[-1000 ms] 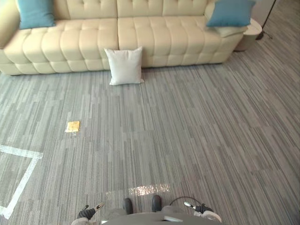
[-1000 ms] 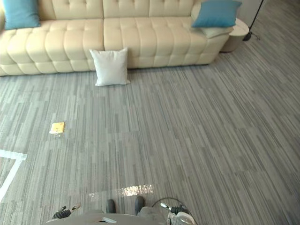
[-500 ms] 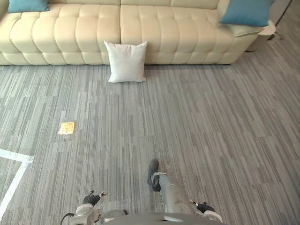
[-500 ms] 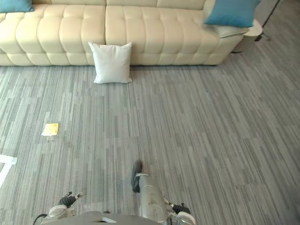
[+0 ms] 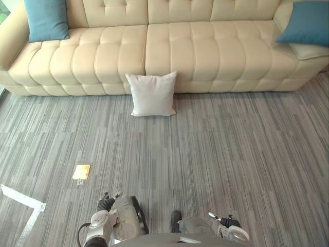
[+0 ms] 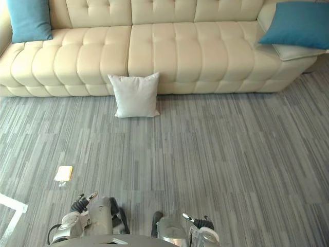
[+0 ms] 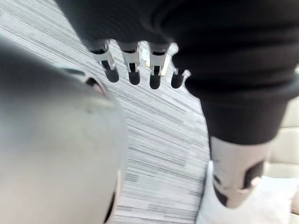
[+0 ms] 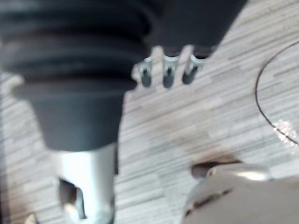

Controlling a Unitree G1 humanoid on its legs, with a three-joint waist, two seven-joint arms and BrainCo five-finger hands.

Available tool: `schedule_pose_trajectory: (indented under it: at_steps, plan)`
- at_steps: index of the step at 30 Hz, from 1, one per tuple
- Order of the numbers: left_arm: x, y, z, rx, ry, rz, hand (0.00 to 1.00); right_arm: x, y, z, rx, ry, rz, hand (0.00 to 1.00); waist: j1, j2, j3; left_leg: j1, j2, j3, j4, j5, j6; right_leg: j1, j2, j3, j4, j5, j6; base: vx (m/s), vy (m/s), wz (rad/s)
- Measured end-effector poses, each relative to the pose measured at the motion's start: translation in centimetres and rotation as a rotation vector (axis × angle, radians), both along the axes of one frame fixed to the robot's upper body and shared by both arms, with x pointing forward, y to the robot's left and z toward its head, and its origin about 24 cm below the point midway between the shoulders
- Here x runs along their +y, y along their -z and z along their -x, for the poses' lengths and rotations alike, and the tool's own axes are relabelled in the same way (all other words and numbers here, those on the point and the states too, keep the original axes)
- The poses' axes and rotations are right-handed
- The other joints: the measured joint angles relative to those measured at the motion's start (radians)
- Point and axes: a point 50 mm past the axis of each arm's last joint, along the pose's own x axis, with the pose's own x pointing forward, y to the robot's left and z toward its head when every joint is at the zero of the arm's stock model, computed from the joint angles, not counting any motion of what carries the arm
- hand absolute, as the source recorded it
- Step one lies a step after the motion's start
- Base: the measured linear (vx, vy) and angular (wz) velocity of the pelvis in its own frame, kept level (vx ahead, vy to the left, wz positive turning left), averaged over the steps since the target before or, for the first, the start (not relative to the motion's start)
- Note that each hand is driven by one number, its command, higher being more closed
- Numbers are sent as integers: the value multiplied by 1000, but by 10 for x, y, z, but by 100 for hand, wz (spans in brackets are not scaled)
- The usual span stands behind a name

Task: Pick up cushions and gather them together orderly.

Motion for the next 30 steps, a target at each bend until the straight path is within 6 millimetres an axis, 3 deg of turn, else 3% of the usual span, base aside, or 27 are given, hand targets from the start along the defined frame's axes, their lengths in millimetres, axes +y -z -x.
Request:
schedule_pose_trajectory:
  at_steps: [2,3,5,6,9,11,14,15,16,17,18,19,20,21,22,24,26,28,30]
  plan:
    - [4,1,1,15,19,-15,0,5,1,-1,-3,1,-14,0,-10,-26,-8,37,-25,19,17,-50,14,-75,-37,28,201,42,27,493,334,-7]
    - [6,3,2,47,40,-19,0,6,0,-1,-8,-3,-15,0,-29,-28,0,135,-54,27,-2,-114,14,-210,-77,46,542,185,37,524,327,-3]
    - [4,6,9,73,65,-20,0,5,-2,-5,-27,-17,-3,0,-45,-28,1,282,-75,34,-62,-140,21,-298,-82,19,751,173,28,659,279,8]
    - [1,6,9,74,77,-17,0,7,-2,-7,-33,-45,3,0,-45,-28,-3,363,-79,48,-117,-146,22,-362,-63,-25,769,149,19,583,175,12]
    - [-6,6,5,65,86,-2,0,7,-6,-17,-57,-69,13,0,-48,-22,-2,463,-88,49,-209,-145,19,-477,-7,-102,626,87,-9,474,65,13]
    - [-14,8,7,75,88,20,0,6,-8,-22,-71,-72,17,0,-62,-11,3,540,-96,45,-283,-146,9,-517,53,-165,311,117,-37,628,0,22]
    - [-22,10,7,84,107,31,0,4,-10,-25,-87,-67,16,0,-72,-6,7,631,-117,-4,-321,-178,-34,-511,88,-155,-18,266,-51,551,-114,51]
    - [-23,10,9,90,109,36,0,4,-9,-23,-86,-68,8,0,-74,-6,9,651,-123,-28,-318,-196,-54,-498,86,-133,-31,335,-65,446,-159,72]
    - [-28,12,10,97,109,48,0,2,-10,-23,-92,-66,12,0,-78,-2,3,679,-117,-59,-318,-209,-64,-490,85,-129,17,403,-113,523,-203,65]
    - [-35,13,10,101,113,67,0,-4,-13,-27,-101,-67,32,0,-77,41,2,691,-93,-78,-306,-207,-67,-500,87,-154,99,320,-110,494,-215,63]
    - [-43,13,10,96,124,87,0,-10,-14,-28,-107,-59,43,0,-75,65,-1,672,-70,-98,-256,-198,-74,-500,86,-179,145,264,-119,479,-223,51]
    - [-47,13,10,95,131,95,0,-12,-14,-28,-108,-55,48,0,-76,76,0,655,-54,-116,-209,-191,-77,-495,88,-191,162,240,-119,471,-247,57]
    - [-48,13,9,91,137,102,0,-13,-15,-29,-112,-57,53,0,-84,92,0,605,-25,-147,-97,-171,-105,-470,91,-214,173,207,-129,430,-231,59]
    - [-46,12,8,84,120,104,0,-12,-15,-29,-109,-61,52,0,-92,86,6,523,11,-193,105,-129,-165,-426,101,-233,167,180,-142,421,-221,43]
    - [-44,11,6,74,110,102,0,-12,-15,-28,-103,-62,51,0,-85,92,3,485,29,-203,209,-116,-189,-395,116,-233,153,168,-146,392,-184,10]
    - [-39,9,5,59,74,97,0,-12,-11,-21,-77,-60,45,0,-73,86,8,393,86,-163,423,-115,-190,-301,164,-227,99,146,-157,379,-145,-30]
    - [-38,7,2,40,62,99,0,-11,-10,-18,-63,-61,42,0,-63,85,7,331,107,-129,442,-137,-160,-254,180,-216,65,143,-156,320,-52,-39]
    - [-37,5,-3,20,61,97,0,-10,-9,-17,-54,-61,38,0,-54,78,11,293,98,-99,338,-165,-131,-227,181,-186,42,146,-152,264,16,-47]
    - [-38,4,-5,13,63,97,0,-10,-8,-16,-47,-61,38,0,-44,78,11,276,65,-108,106,-177,-123,-205,177,-142,24,152,-141,240,114,-63]
